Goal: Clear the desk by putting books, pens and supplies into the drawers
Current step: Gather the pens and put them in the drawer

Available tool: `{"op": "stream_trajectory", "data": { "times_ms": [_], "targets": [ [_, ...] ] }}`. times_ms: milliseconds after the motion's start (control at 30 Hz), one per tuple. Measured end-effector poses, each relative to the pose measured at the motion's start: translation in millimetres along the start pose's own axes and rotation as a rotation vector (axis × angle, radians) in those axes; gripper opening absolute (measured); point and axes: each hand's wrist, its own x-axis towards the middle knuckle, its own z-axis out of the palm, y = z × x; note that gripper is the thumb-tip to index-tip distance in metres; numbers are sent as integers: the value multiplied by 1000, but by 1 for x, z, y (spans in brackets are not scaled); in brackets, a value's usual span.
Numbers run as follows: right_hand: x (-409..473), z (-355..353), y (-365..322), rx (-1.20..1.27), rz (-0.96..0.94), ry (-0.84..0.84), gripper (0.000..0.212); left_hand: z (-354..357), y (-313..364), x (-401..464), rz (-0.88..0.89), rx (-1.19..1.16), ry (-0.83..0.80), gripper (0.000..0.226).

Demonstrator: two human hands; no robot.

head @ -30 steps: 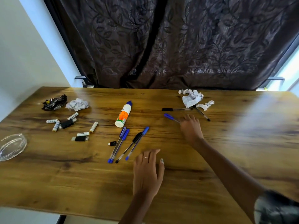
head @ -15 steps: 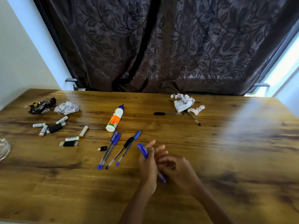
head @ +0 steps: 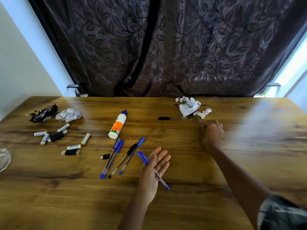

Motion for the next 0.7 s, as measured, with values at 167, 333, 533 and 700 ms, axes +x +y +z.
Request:
{"op": "stream_trajectory", "data": {
  "times_ms": [167, 333, 533, 700],
  "targets": [
    [-46, -10, 0, 166, 91, -10, 18, 0, 1, 1, -16, -4, 5, 31],
    [-136, -33, -15, 480, 141, -135, 14, -3, 3, 4, -151, -71, -33, 38],
    [-196, -43, -45, 510, -45, -473, 5, -10, 5, 2, -212, -169, -112, 51],
    [-151, -59, -60, 512, -148, -518, 24, -11, -3, 2, -177, -257, -35, 34]
  ]
}}
